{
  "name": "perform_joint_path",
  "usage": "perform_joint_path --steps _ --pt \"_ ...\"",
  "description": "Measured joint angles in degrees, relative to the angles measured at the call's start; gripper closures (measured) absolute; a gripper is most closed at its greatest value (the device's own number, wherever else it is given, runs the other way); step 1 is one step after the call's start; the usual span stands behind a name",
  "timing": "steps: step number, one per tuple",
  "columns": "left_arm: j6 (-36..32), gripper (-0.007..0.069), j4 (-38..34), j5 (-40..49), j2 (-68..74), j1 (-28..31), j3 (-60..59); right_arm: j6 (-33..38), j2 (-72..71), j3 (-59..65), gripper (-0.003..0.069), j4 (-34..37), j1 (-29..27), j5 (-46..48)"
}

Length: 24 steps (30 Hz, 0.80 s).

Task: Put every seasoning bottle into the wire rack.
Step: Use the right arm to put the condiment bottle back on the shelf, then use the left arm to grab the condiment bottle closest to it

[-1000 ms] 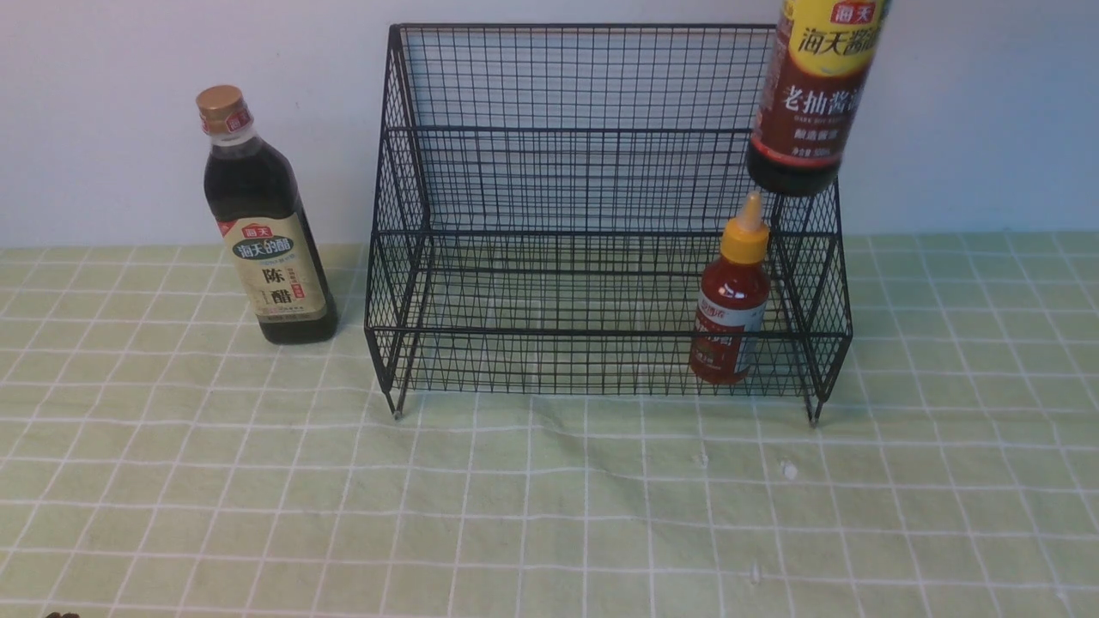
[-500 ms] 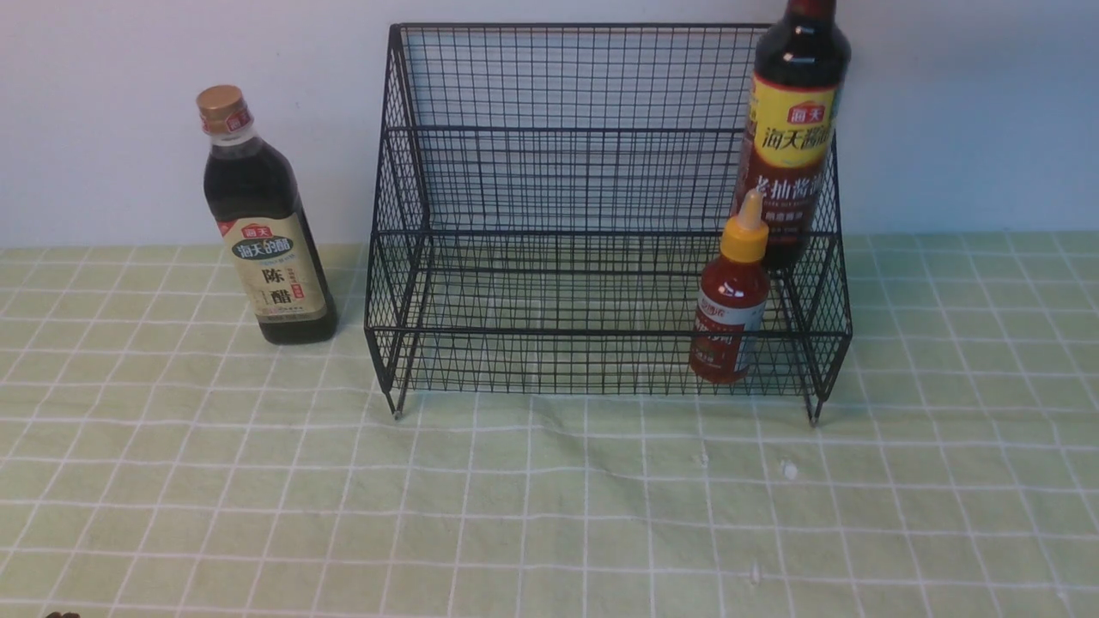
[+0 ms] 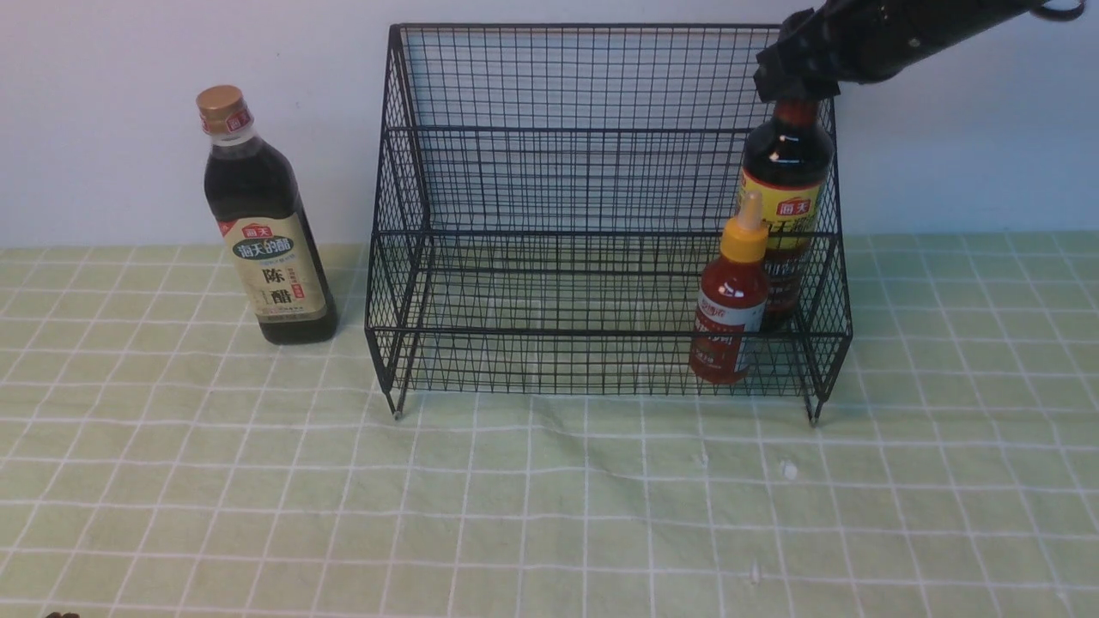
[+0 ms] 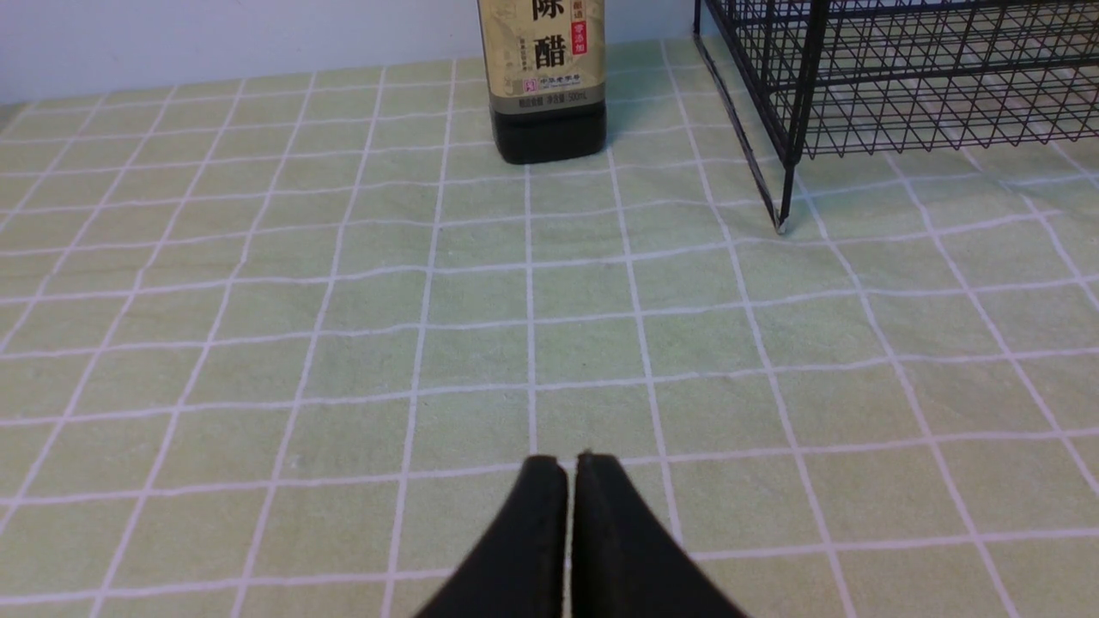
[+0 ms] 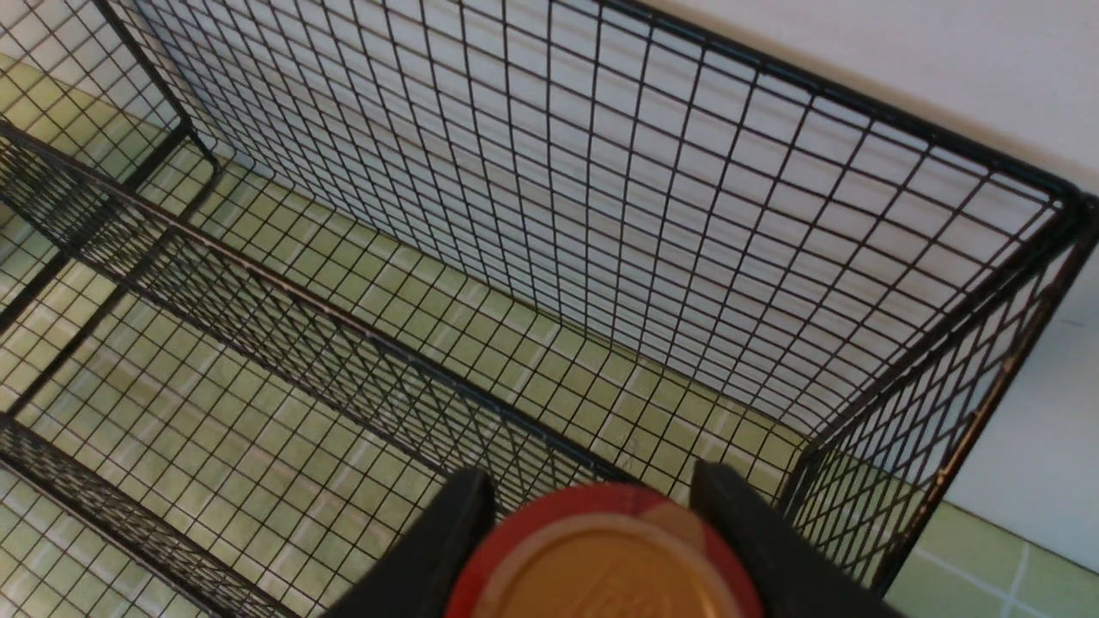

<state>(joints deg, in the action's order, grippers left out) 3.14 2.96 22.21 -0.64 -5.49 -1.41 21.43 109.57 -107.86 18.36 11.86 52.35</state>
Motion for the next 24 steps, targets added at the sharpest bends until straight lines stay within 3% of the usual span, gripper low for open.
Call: perform_joint_path --steps 4,11,15,18,21,22,24 --pt "0.0 0.0631 0.0 0.0 0.0 0.0 0.0 -2.27 0.0 -0.18 0.0375 -0.52 0.0 0.5" --pt "0.0 0.0631 0.0 0.0 0.0 0.0 0.0 -14.21 -5.51 -0.31 0.0139 -5.84 0.0 2.04" --pt "0.0 0.0631 0.0 0.0 0.0 0.0 0.0 -17.24 -12.29 -0.37 0.0109 -7.43 0.0 2.64" --pt "0.0 0.0631 0.0 0.0 0.0 0.0 0.0 -17.75 -18.61 -0.37 0.0143 -7.63 0.0 5.04" --pt "0.0 0.0631 0.0 0.0 0.0 0.0 0.0 -17.81 -26.29 -0.42 0.0265 -8.76 0.0 9.04" --pt "0.0 0.0631 0.0 0.0 0.0 0.0 0.0 -17.81 -26.83 -0.48 0.0276 -9.05 0.0 9.32" --pt "0.0 0.0631 0.0 0.0 0.0 0.0 0.0 -18.07 -33.29 -0.55 0.0435 -11.36 0.0 13.0"
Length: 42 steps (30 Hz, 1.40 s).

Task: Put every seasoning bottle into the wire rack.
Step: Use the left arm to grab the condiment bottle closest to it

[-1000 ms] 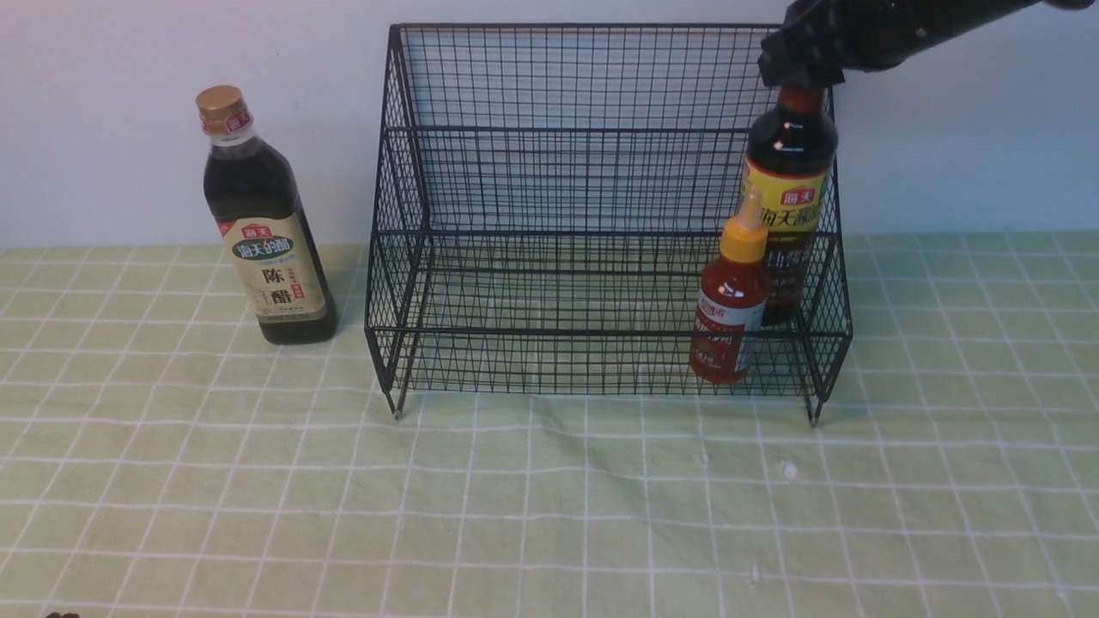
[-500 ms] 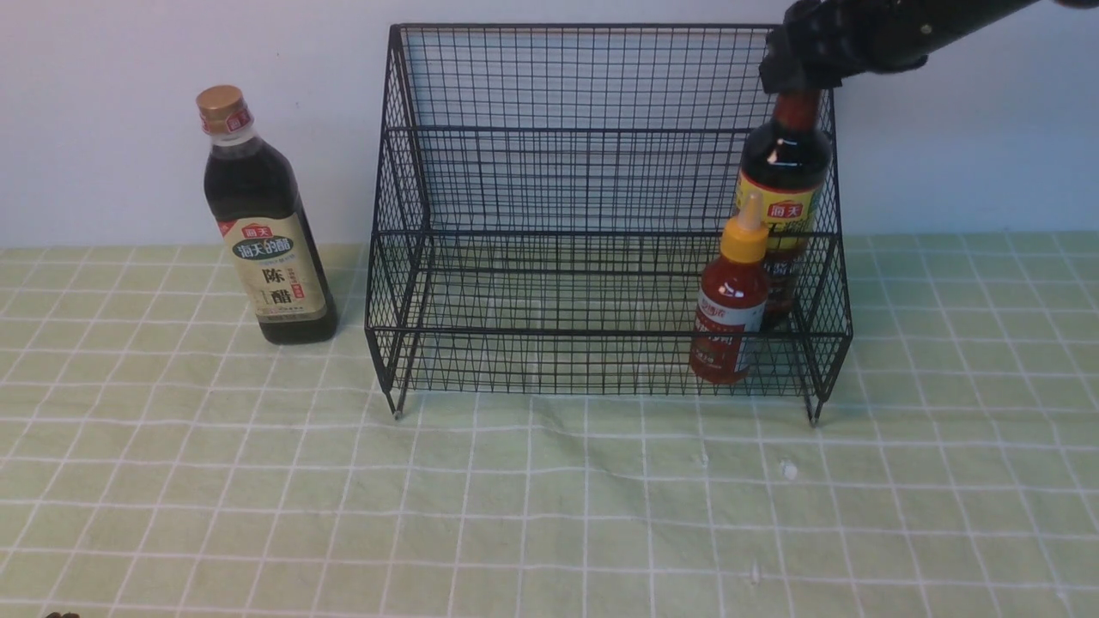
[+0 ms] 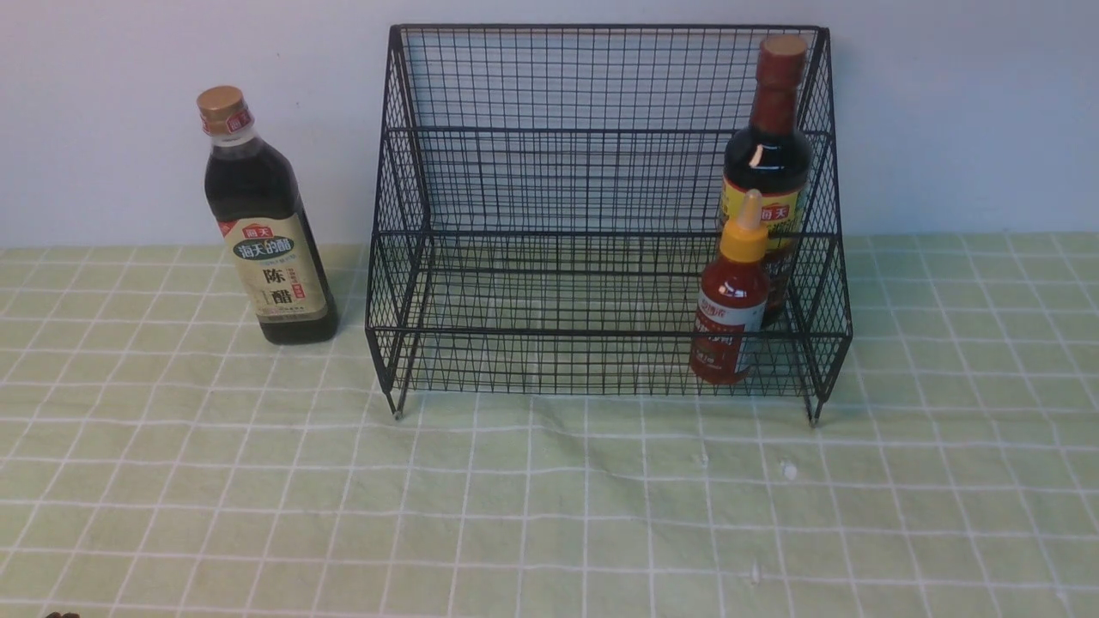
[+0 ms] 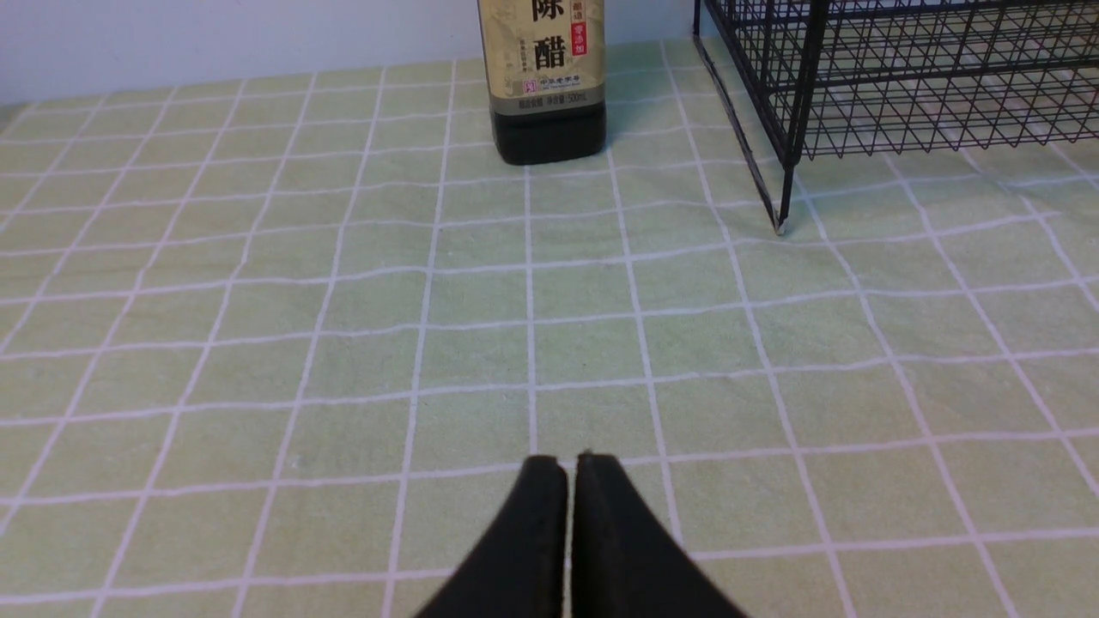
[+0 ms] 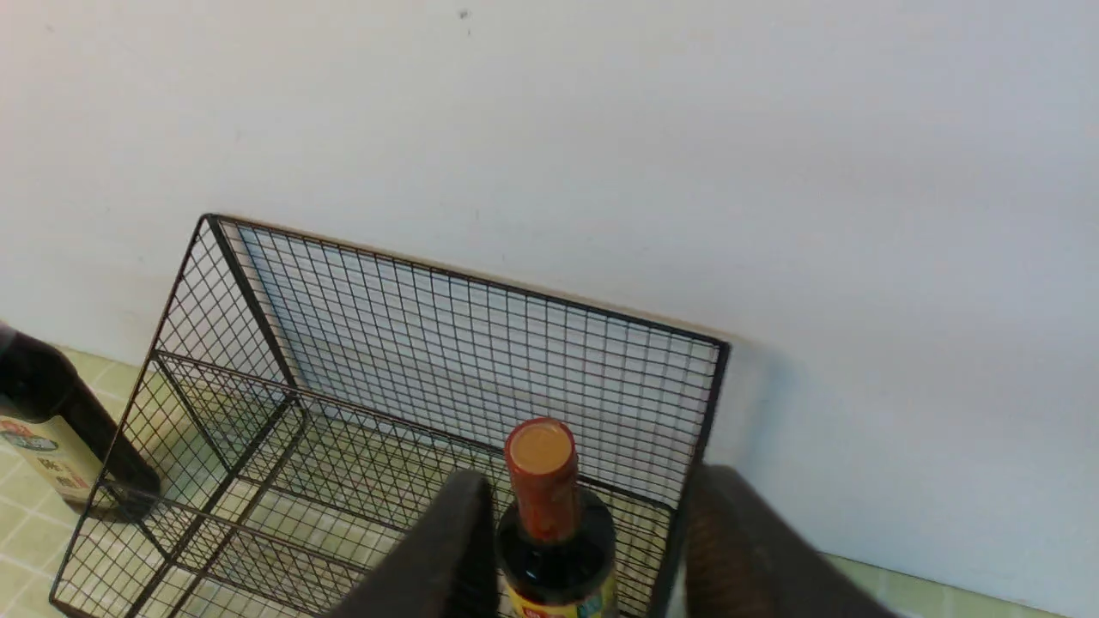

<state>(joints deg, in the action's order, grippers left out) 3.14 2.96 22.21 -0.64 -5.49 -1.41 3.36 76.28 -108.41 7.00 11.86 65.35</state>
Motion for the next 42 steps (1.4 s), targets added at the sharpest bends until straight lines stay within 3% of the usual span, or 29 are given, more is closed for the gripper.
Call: perform_joint_path --steps 3,6,9,15,18,21,38,42 --pt "0.0 0.0631 0.0 0.0 0.0 0.0 0.0 -1.49 -8.49 0.89 0.0613 -2.62 0.0 3.92" --pt "0.0 0.0631 0.0 0.0 0.0 0.0 0.0 -2.43 -18.96 6.46 0.0662 -3.63 0.0 4.18" --pt "0.0 0.0631 0.0 0.0 0.0 0.0 0.0 -2.85 -30.62 15.82 0.0671 -3.74 0.0 0.35" --pt "0.0 0.0631 0.0 0.0 0.0 0.0 0.0 -5.06 -53.57 38.48 0.0672 -4.57 0.0 -16.3" --pt "0.0 0.0631 0.0 0.0 0.0 0.0 0.0 -9.23 -67.27 53.43 0.0673 -4.58 0.0 -26.7" --pt "0.0 0.0631 0.0 0.0 0.0 0.0 0.0 -11.3 -73.58 62.5 0.0673 -4.58 0.0 -30.68" --pt "0.0 0.0631 0.0 0.0 0.0 0.0 0.0 -10.37 -77.3 87.15 0.0673 -10.43 -0.06 -34.24" --pt "0.0 0.0631 0.0 0.0 0.0 0.0 0.0 -10.37 -77.3 93.61 0.0673 -11.28 -3.54 -35.21"
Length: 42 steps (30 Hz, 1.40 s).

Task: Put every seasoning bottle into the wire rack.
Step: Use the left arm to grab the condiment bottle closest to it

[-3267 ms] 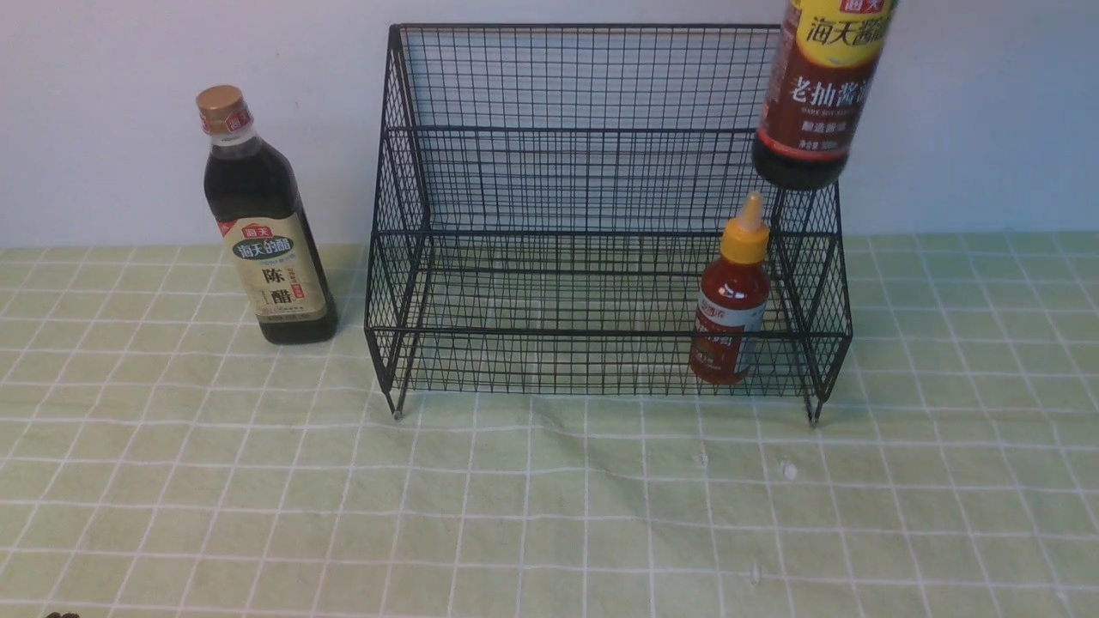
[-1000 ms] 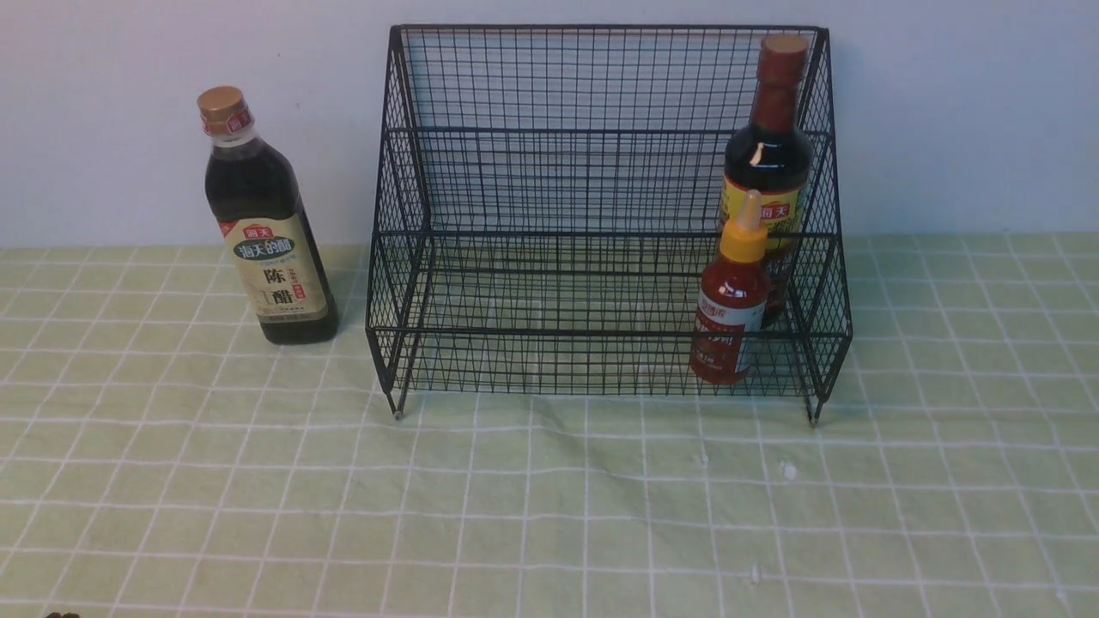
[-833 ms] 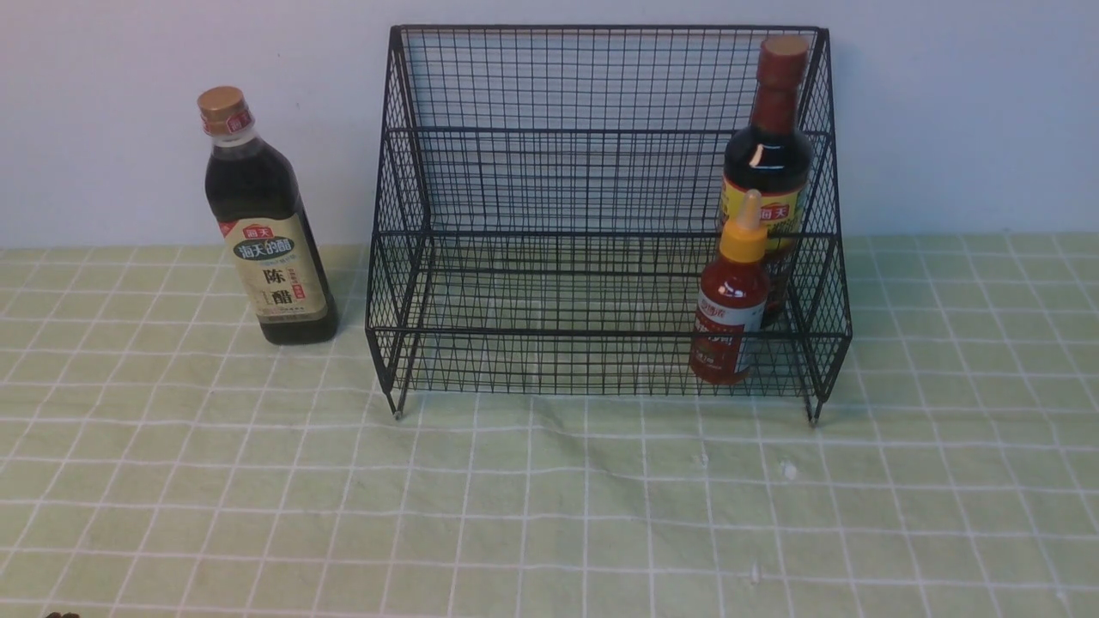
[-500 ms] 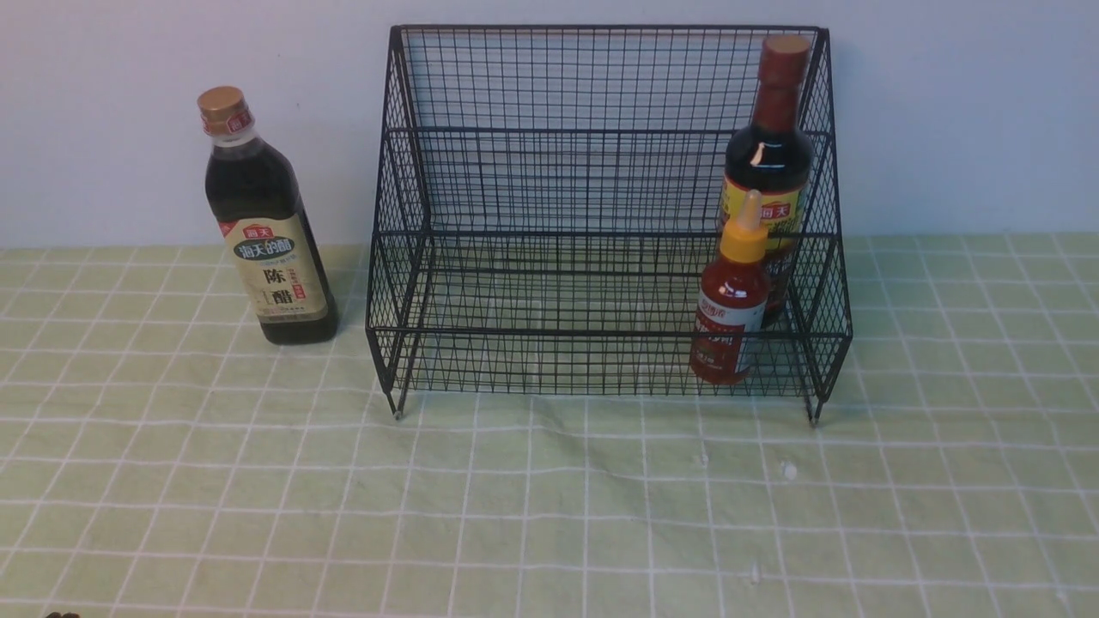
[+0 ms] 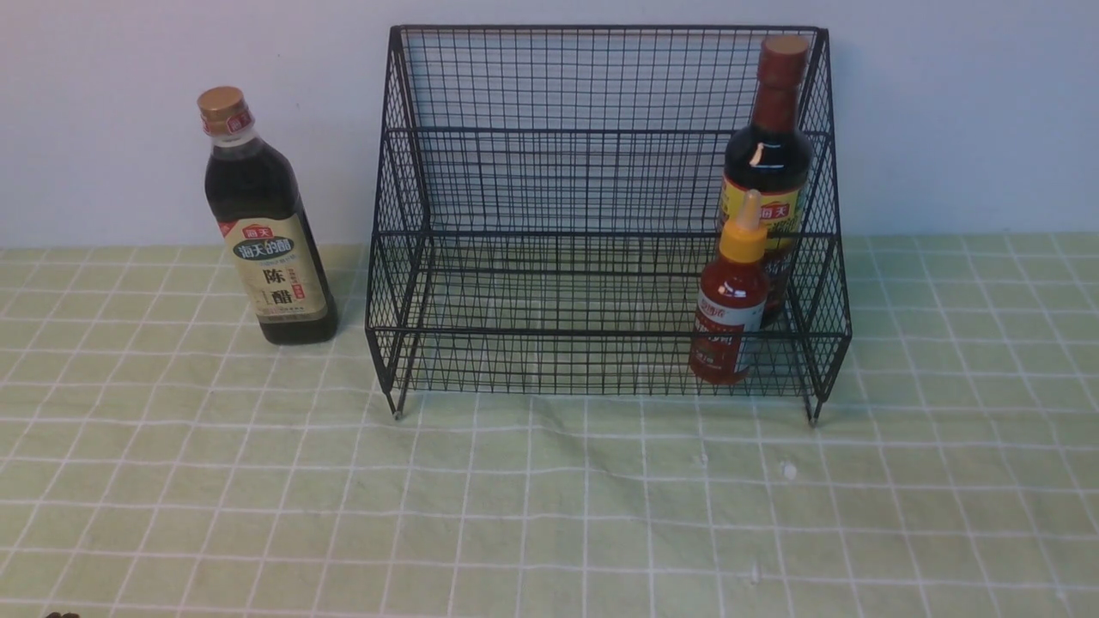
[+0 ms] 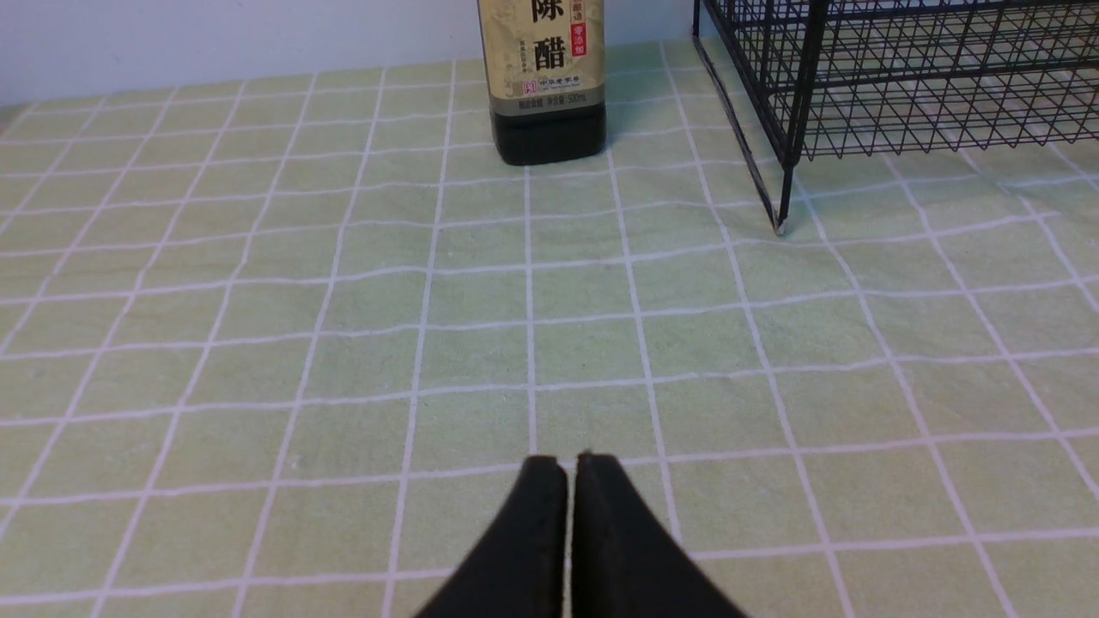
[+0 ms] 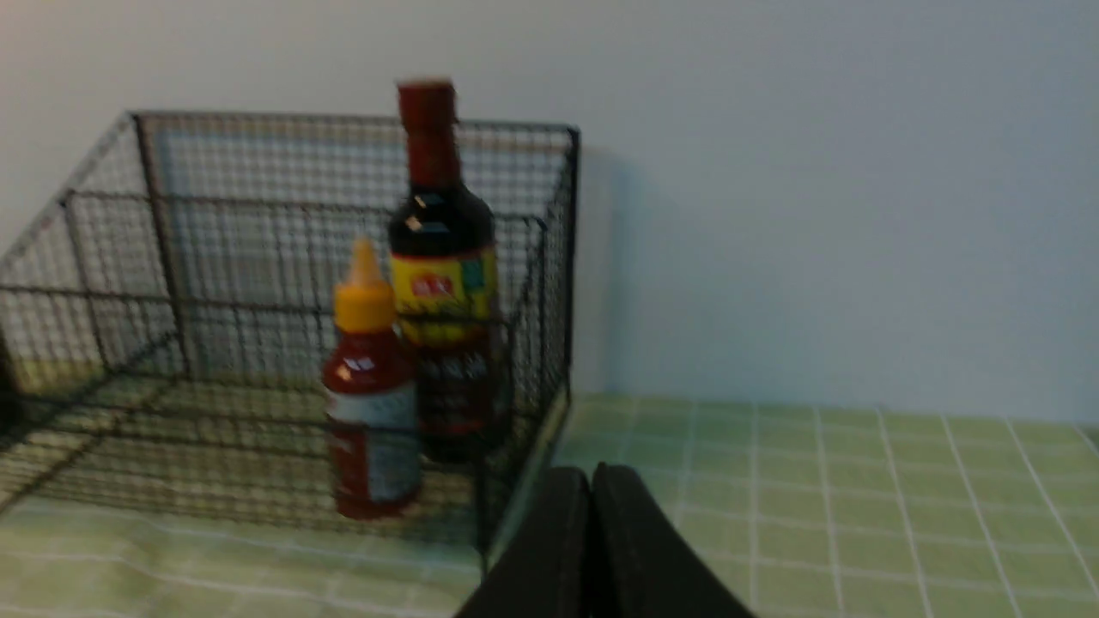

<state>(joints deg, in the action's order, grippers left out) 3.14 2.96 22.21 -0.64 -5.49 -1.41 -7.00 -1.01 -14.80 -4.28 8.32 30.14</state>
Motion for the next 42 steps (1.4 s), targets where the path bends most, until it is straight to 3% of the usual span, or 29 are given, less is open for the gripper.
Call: perform_joint_path --steps 4,8,42 --pt "0.0 0.0631 0.0 0.0 0.0 0.0 0.0 0.0 0.0 7.67 0.0673 -0.06 -8.28 -2.32" --pt "0.0 0.0631 0.0 0.0 0.0 0.0 0.0 0.05 0.0 14.55 0.0673 -0.37 -11.44 -4.96" --pt "0.0 0.0631 0.21 0.0 0.0 0.0 0.0 0.17 0.07 15.89 0.0673 -0.76 -11.83 -8.05"
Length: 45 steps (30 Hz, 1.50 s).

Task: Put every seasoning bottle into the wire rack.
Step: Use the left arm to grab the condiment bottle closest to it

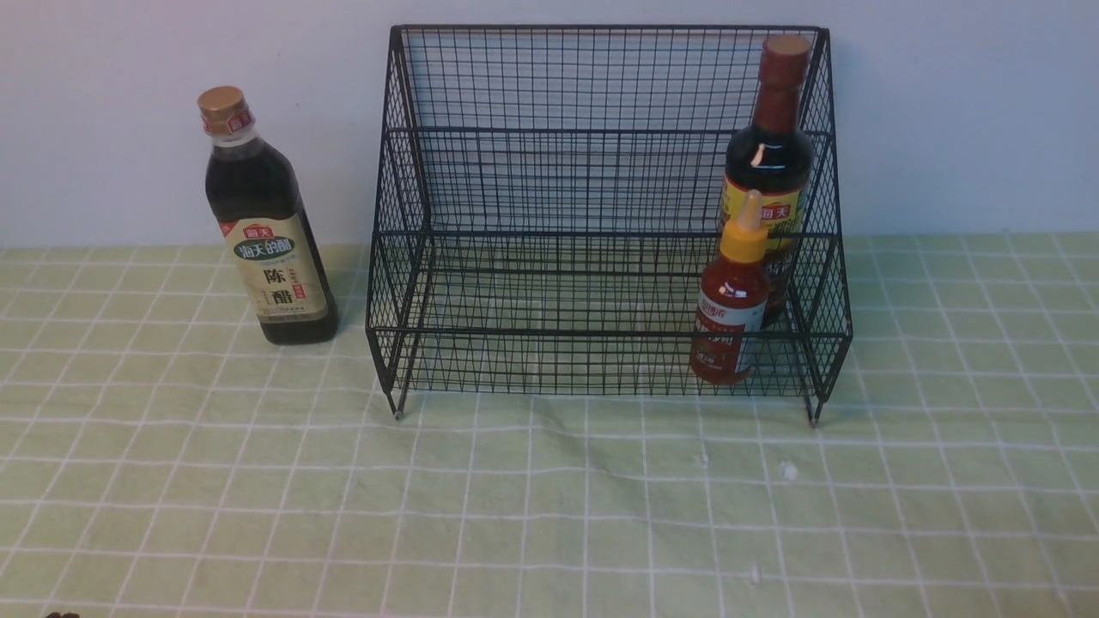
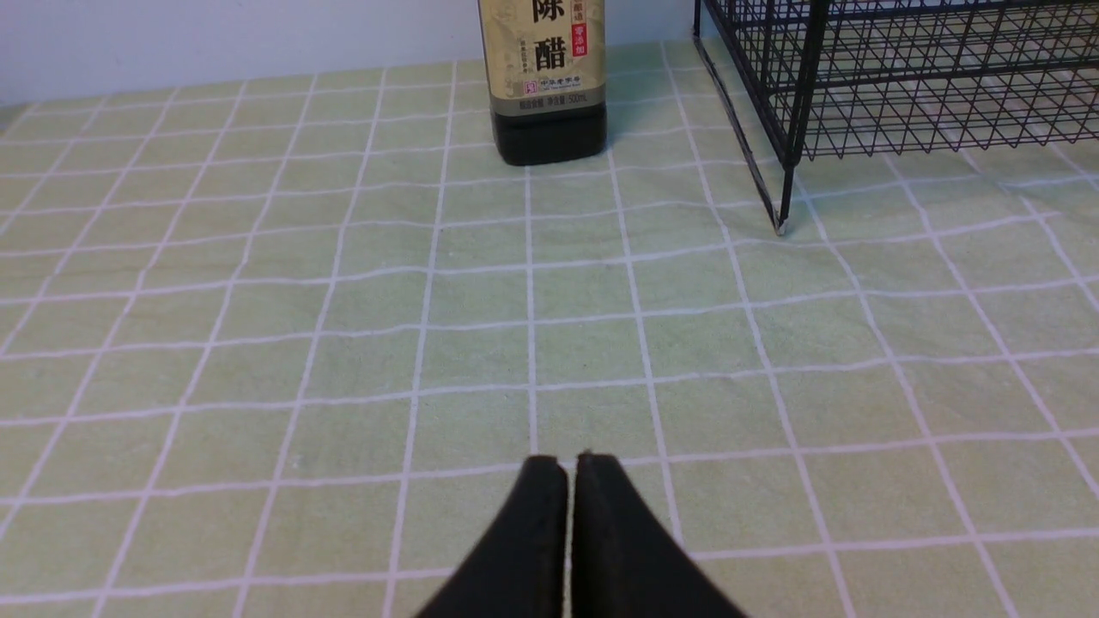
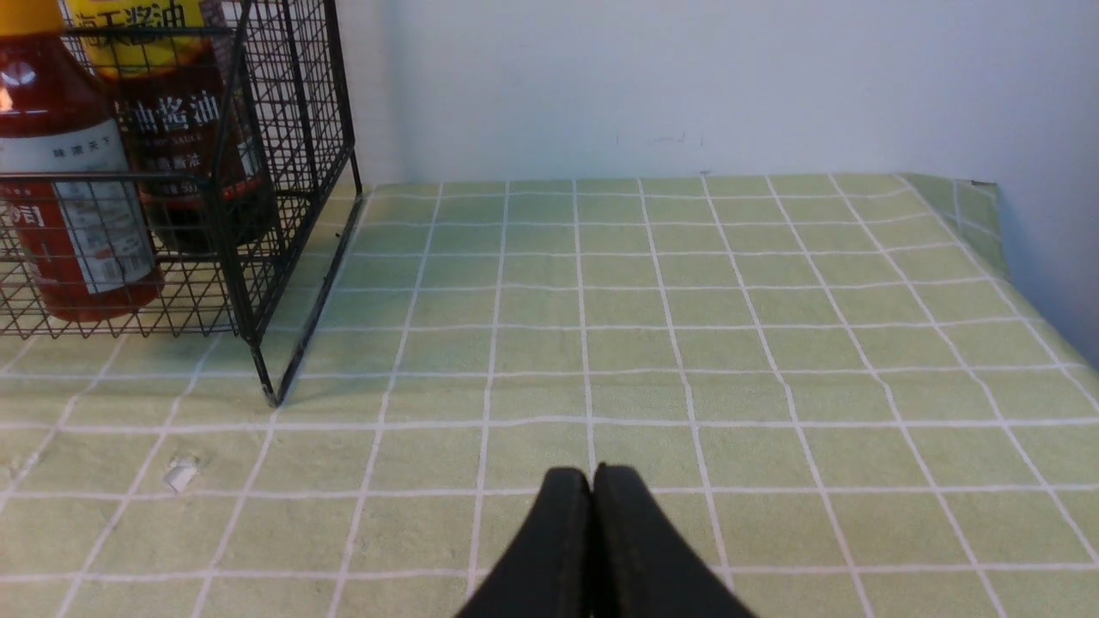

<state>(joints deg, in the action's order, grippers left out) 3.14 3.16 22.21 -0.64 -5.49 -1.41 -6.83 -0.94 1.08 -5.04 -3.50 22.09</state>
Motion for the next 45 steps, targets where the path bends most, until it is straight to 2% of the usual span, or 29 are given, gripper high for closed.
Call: perform_joint_path --steps 10,15,16,18,19,20,21,24,28,30,37,43,45 --pt "0.09 0.0631 2.43 -0.51 0.0 0.0 -0.07 0.0 0.0 0.0 0.0673 0.0 0.0 0.0" --pt "4.42 0.0631 -1.76 -11.44 0.0 0.0 -0.28 0.0 0.0 0.0 0.0673 0.0 0.0 0.0" --pt "4.83 0.0631 -2.4 -18.61 0.0 0.0 -0.28 0.0 0.0 0.0 0.0673 0.0 0.0 0.0" --pt "5.07 0.0631 -2.52 -25.39 0.0 0.0 -0.28 0.0 0.0 0.0 0.0673 0.0 0.0 0.0" --pt "5.18 0.0631 -2.52 -32.31 0.0 0.0 -0.28 0.0 0.0 0.0 0.0673 0.0 0.0 0.0" --pt "5.18 0.0631 -2.52 -33.11 0.0 0.0 -0.28 0.0 0.0 0.0 0.0673 0.0 0.0 0.0" --pt "5.18 0.0631 -2.52 -39.19 0.0 0.0 -0.28 0.0 0.0 0.0 0.0673 0.0 0.0 0.0" --pt "5.18 0.0631 -4.83 -46.61 0.0 0.0 -0.28 0.0 0.0 0.0 0.0673 0.0 0.0 0.0" --pt "4.58 0.0631 -9.62 -51.67 4.25 0.0 0.88 0.0 0.0 0.0 0.0673 0.0 0.0 0.0" --pt "3.47 0.0631 -9.79 -52.17 9.04 0.0 2.89 0.0 0.0 0.0 0.0673 0.0 0.0 0.0" --pt "2.04 0.0622 -5.08 -52.29 31.33 0.0 14.42 0.0 0.0 0.0 0.0673 0.0 0.0 0.0" --pt "1.98 0.0468 -6.42 -52.34 54.05 0.0 28.06 0.0 0.0 0.0 0.0673 0.0 0.0 0.0" --pt "1.98 0.0381 -6.88 -52.34 60.4 0.0 32.46 0.0 0.0 0.0 0.0673 0.0 0.0 0.0"
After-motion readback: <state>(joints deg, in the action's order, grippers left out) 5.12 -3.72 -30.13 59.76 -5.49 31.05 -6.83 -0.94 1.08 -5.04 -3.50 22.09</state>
